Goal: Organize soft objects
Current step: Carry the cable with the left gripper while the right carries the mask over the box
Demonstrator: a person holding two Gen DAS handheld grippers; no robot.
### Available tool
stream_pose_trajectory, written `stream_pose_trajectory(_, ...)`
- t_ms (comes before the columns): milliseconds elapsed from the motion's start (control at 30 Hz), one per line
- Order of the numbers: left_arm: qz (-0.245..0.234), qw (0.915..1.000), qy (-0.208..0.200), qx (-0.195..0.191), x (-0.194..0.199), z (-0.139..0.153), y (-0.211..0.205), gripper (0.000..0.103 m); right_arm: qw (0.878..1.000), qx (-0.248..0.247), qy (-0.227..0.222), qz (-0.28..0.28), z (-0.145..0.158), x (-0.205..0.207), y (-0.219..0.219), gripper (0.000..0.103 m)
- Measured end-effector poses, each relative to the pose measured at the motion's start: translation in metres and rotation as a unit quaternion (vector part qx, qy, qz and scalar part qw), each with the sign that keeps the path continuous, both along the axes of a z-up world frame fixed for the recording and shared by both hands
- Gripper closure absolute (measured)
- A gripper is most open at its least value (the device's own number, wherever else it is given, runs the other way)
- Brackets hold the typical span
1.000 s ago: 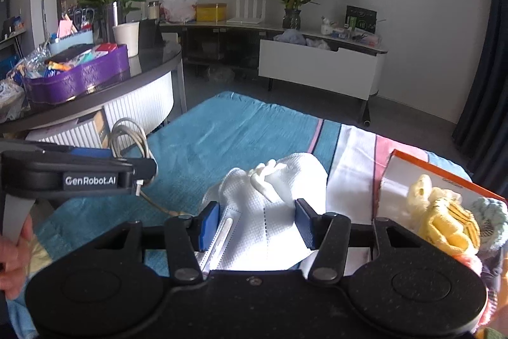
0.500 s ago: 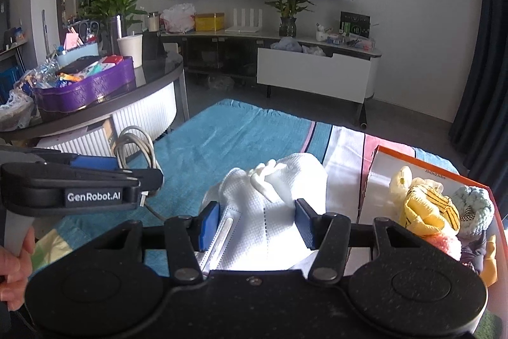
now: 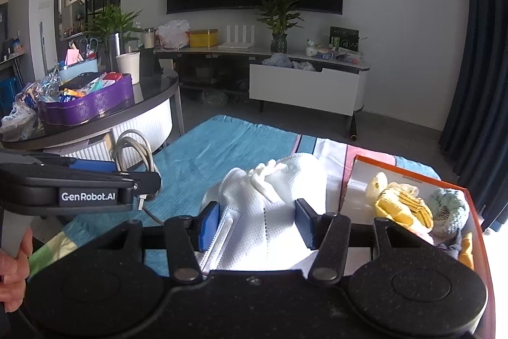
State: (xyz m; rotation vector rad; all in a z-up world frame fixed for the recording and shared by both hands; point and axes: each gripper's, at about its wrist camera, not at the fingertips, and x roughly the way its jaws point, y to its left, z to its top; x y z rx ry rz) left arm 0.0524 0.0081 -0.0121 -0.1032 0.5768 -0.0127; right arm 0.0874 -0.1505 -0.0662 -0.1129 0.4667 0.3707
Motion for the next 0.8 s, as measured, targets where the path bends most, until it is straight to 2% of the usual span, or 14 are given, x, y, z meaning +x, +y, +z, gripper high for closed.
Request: stream_pose_trajectory(800, -0.039, 0.9991, -0.016, 0.005, -0.016, 0.007, -0.024, 0.043, 0.999, 0.012, -0.021, -0.034, 0.011, -0.029, -0.034, 0.04)
